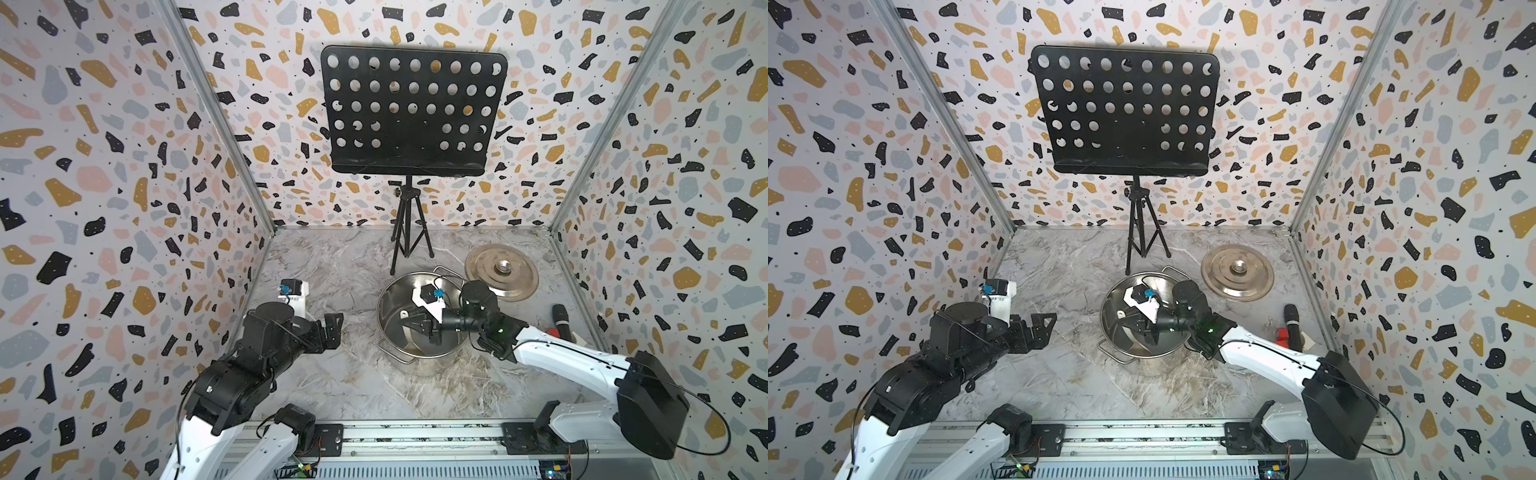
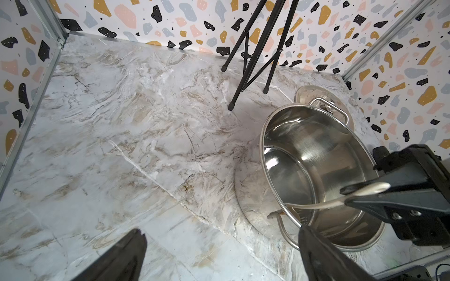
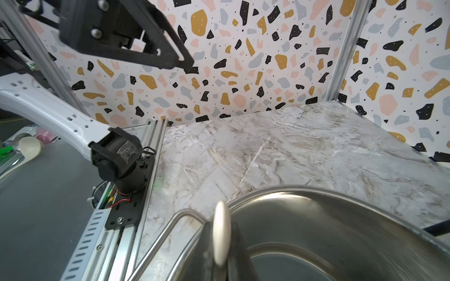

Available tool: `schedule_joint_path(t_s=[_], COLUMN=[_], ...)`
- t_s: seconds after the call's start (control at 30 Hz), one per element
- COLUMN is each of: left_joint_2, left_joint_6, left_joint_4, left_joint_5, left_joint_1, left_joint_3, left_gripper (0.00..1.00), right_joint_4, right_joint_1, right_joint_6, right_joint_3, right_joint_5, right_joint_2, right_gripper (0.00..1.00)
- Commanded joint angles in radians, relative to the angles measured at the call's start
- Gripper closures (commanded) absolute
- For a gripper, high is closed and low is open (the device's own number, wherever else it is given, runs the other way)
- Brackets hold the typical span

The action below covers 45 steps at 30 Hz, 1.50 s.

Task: Stir the soup with a spoon
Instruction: Stir the soup in the pan with a stick.

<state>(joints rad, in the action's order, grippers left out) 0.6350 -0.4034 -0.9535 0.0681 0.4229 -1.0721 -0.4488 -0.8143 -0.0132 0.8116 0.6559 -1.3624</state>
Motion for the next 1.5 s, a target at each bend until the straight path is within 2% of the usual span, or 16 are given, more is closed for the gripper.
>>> schedule_joint_path(t_s=[0.0, 0.13, 0.23, 0.4, 0.63, 0.77, 0.97, 1.13, 1.33, 1.47], left_joint_2=[-0.008, -0.011, -0.009, -0.004, -0.002, 0.028, 0.095, 0.135, 0.160, 0.159], left_joint_6=[0.002, -0.007, -0.014, -0.020, -0.018, -0.019, -0.054, -0.203, -0.466, -0.587], left_joint_4=[-0.028, -0.059, -0.076, -0.090, -0.065, -0.046, -0.042, -0.064, -0.083, -0.052], left_joint_5=[0.030, 0.042, 0.044, 0.047, 0.043, 0.008, -0.067, -0.184, -0.340, -0.407], left_joint_1=[0.000, 0.000, 0.000, 0.001, 0.000, 0.000, 0.000, 0.000, 0.000, 0.000], left_joint_3=[-0.018, -0.036, -0.046, -0.053, -0.029, -0.041, -0.088, -0.153, -0.177, -0.171], left_gripper=[0.00, 0.00, 0.00, 0.01, 0.01, 0.01, 0.01, 0.01, 0.01, 0.01], right_joint_4=[-0.128, -0.157, -0.188, -0.171, -0.005, 0.114, 0.146, 0.145, 0.194, 0.262], right_joint_1=[-0.003, 0.006, 0.035, 0.109, 0.209, 0.210, 0.183, 0.109, 0.042, 0.025], right_joint_6=[-0.066, -0.127, -0.119, -0.131, -0.179, -0.189, -0.142, -0.195, -0.344, -0.484], right_joint_3=[0.065, 0.106, 0.129, 0.111, 0.006, -0.046, -0.100, -0.089, -0.009, 0.043], right_joint_5=[-0.047, -0.089, -0.101, -0.122, -0.119, -0.081, -0.023, -0.005, -0.006, -0.007], right_joint_2=[-0.039, -0.105, -0.139, -0.113, 0.068, 0.181, 0.296, 0.314, 0.286, 0.292], right_gripper=[1.00, 1.00, 1.00, 1.00, 1.00, 1.00, 1.00, 1.00, 1.00, 1.00])
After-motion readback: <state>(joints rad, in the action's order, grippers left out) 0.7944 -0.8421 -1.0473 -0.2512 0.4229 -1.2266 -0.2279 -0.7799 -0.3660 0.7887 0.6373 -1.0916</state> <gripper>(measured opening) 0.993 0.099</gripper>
